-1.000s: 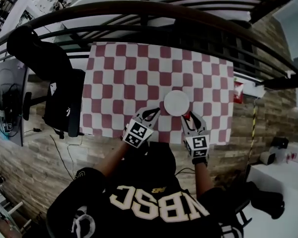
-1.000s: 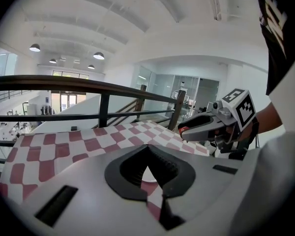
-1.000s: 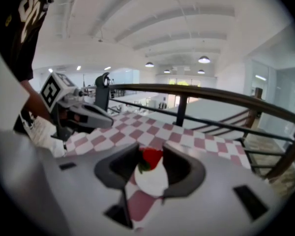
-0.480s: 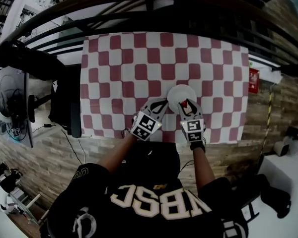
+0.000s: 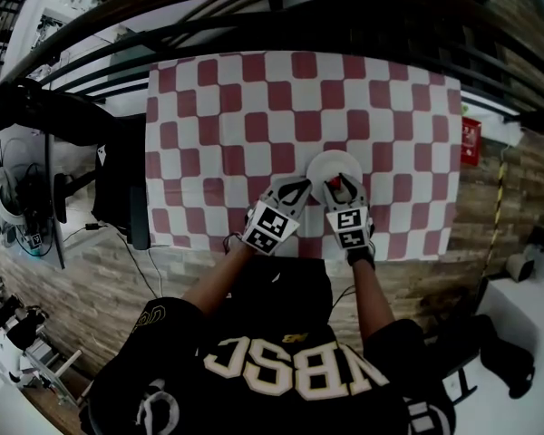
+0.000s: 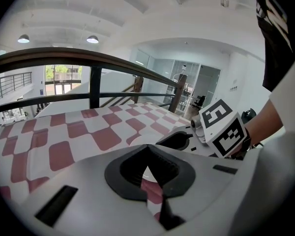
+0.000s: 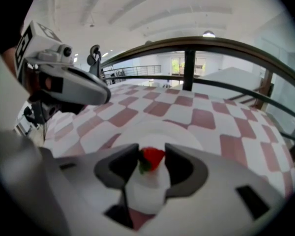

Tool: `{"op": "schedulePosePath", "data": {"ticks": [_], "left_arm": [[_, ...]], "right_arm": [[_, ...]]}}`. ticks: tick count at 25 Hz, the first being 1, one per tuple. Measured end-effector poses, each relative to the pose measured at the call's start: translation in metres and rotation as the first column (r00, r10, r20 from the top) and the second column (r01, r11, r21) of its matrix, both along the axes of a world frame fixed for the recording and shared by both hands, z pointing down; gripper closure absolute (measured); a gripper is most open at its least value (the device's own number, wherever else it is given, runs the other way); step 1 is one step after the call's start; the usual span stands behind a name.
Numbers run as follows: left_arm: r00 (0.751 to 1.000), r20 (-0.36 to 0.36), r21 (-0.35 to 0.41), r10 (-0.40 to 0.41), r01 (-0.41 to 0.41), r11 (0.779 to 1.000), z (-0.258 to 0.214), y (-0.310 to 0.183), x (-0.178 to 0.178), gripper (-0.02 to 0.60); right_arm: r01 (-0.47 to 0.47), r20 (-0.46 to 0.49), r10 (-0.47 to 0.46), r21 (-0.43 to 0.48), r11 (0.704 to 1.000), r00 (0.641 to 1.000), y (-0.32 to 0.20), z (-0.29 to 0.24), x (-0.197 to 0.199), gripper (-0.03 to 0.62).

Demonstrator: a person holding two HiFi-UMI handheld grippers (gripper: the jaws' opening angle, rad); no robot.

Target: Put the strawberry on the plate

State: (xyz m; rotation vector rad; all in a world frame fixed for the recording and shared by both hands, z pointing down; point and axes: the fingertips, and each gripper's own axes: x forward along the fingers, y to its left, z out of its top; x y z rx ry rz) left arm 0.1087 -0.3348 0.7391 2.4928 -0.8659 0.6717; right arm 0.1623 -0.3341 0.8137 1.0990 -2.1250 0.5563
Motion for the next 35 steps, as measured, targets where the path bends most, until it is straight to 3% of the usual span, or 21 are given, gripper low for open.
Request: {"op": "schedulePosePath", "data": {"ticks": [6,13,18,22,29,35], "left_arm": [[0.999,-0.034,-0.006,-0.032,0.032,0.999,-0.016,0.002,-0.006,0.566],[0.991,-0.090,0.030,-0.094,0.097,0.995,-0.057,0.002,-0.018,0.566],[0.982,-0.155,0.110,-0.109,0.127,0.986,-0.109,0.005,-0.023,0.566],[0.970,-0.213,0.179,-0.120,0.159,0.971,-0.163,0.014,-0.036,0.566],[0.943,-0.314,0.330,-0.113,0.220,0.918,-0.265,0.027,-0.051,0.566],[0.926,-0.362,0.383,-0.107,0.252,0.888,-0.298,0.056,-0.066,0.566]], "right_arm": [[0.006,0.005,-0.006,0.009,1.000,1.000,0.003,-0.015,-0.001,0.411],[-0.117,0.081,0.108,0.120,0.986,0.991,-0.002,-0.089,0.007,0.411],[-0.240,0.177,0.201,0.235,0.942,0.963,-0.002,-0.164,0.011,0.414],[-0.284,0.230,0.215,0.326,0.902,0.949,0.010,-0.228,0.008,0.430],[-0.317,0.299,0.191,0.460,0.830,0.935,0.039,-0.325,-0.003,0.485],[-0.336,0.290,0.206,0.526,0.781,0.935,0.080,-0.364,-0.016,0.528]]}}
